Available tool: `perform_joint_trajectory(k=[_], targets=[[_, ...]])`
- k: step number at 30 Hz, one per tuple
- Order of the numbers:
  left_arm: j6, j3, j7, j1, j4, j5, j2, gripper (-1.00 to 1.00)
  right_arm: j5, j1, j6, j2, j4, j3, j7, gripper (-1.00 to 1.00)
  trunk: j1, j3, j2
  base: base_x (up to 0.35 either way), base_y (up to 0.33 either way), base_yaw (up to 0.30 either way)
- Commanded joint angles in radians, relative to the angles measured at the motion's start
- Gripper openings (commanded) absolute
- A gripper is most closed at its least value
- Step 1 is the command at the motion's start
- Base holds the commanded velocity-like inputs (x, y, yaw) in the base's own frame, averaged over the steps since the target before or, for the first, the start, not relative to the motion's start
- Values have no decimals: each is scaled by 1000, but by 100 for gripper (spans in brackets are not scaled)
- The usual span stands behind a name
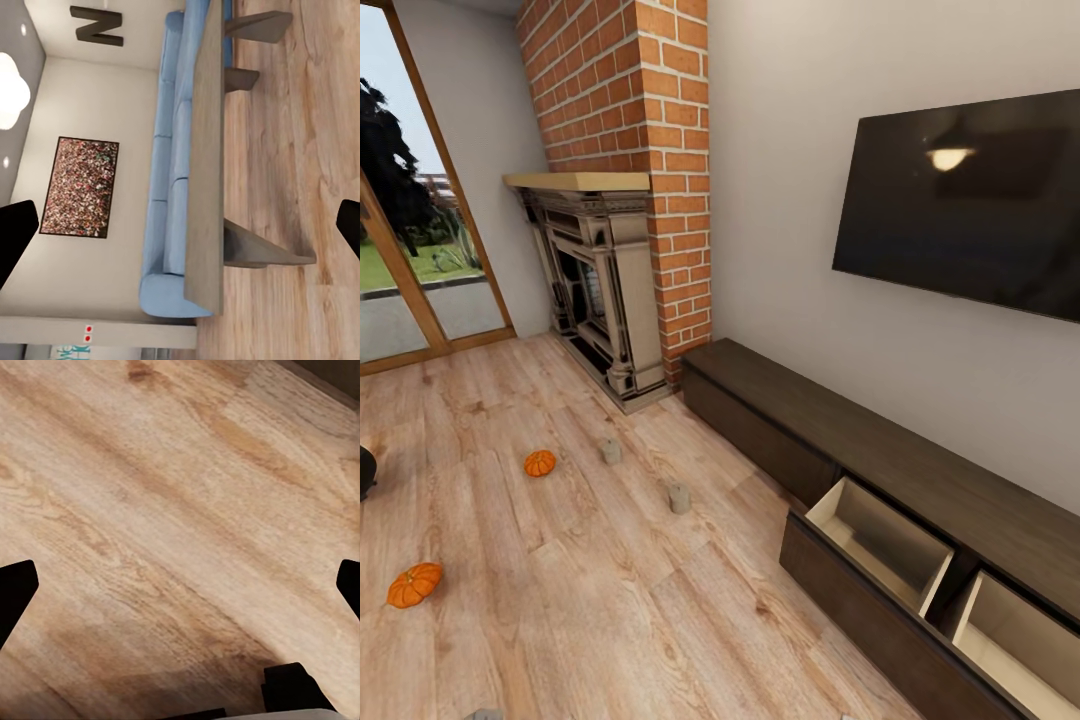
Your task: Place each of the two pumpkins and all three candles from the living room inside a cabinet in the living room (use any cabinet), then make sure every cabinet is closed, and position the cauldron so it is next to a table in the living room.
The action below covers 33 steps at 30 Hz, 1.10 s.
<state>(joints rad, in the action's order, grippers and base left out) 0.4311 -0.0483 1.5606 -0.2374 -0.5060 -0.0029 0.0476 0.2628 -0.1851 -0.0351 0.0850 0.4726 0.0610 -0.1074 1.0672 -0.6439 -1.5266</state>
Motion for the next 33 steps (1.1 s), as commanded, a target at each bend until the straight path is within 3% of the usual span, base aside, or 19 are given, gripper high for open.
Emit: perform_joint_trajectory(k=[1,8,12,22,23,33], targets=[[11,-1,3,0,0,0,0,100,10,0,-4,-1,0,7,-6,100,0,-1,0,0,0,0],[12,-1,-34,0,0,0,-1,100,10,0,-5,-1,0,7,-5,100,0,-1,0,0,0,0],[13,-1,-115,0,0,0,-1,100,10,0,-5,-2,0,7,-4,100,0,-1,0,0,0,0],[14,3,-484,0,0,0,-11,100,10,0,-5,-4,-1,7,-3,100,0,-1,0,0,0,0],[13,5,-603,1,0,0,-28,100,10,0,-5,-4,-2,7,-3,100,0,-1,0,0,0,0],[8,5,-870,2,0,9,-77,100,2,1,-7,-4,-1,7,-3,100,0,-1,0,0,0,0]])
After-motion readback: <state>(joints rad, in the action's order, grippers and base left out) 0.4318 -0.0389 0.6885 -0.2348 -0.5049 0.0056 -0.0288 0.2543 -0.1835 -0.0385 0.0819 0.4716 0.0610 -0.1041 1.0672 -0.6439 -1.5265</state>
